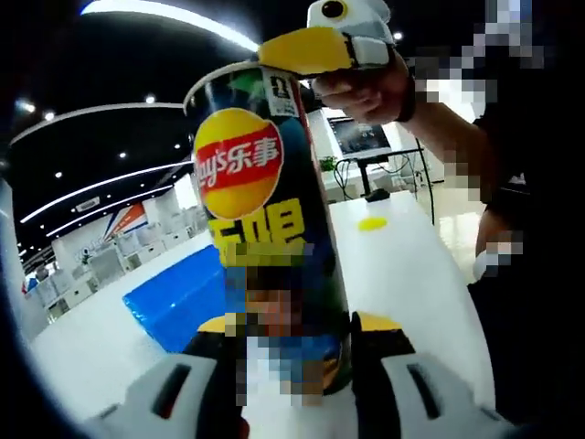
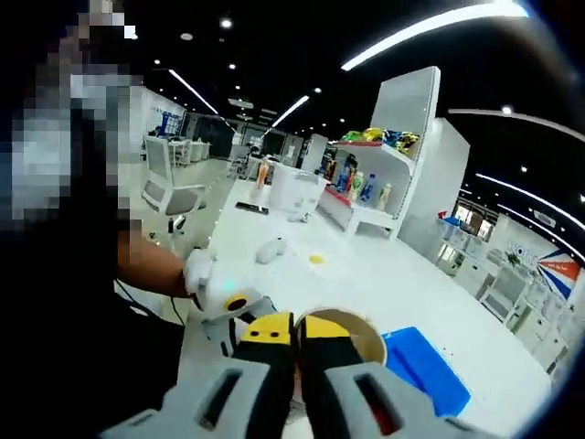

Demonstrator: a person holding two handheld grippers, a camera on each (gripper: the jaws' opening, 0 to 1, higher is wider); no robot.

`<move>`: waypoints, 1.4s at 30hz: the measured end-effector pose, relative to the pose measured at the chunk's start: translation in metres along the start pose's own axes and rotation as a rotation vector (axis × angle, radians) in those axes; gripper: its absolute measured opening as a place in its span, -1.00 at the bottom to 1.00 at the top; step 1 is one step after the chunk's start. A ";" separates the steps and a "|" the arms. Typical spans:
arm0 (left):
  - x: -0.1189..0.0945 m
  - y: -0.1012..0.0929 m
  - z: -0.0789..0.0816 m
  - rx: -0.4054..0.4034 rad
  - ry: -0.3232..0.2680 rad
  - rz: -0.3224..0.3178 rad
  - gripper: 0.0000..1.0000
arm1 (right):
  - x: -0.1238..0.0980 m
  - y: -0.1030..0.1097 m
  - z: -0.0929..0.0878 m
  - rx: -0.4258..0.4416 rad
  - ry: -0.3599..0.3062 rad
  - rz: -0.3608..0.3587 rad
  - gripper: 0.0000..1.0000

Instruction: Open the lid of the chip container on the table, take out the chips, place them into the box in front of the container, and close the lid

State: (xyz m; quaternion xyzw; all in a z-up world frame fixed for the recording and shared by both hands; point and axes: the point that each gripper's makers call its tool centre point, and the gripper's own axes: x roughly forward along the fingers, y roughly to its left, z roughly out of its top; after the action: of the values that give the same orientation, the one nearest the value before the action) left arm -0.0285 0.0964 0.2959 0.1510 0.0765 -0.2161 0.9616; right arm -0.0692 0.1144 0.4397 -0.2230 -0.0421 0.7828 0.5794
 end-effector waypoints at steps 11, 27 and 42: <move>-0.002 0.004 -0.002 -0.030 -0.014 -0.012 -0.11 | -0.002 -0.001 0.000 -0.004 0.003 -0.008 -0.96; -0.002 0.002 0.000 -0.028 -0.020 -0.024 -0.11 | -0.037 -0.019 0.012 0.029 -0.107 -0.080 -0.81; -0.003 0.000 0.000 -0.030 -0.019 -0.029 -0.11 | -0.145 -0.060 -0.084 0.213 -0.043 -0.407 -0.60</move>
State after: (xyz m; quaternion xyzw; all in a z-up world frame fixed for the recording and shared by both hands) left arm -0.0313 0.0979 0.2967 0.1333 0.0729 -0.2304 0.9612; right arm 0.0506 -0.0167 0.4272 -0.1308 -0.0154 0.6544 0.7446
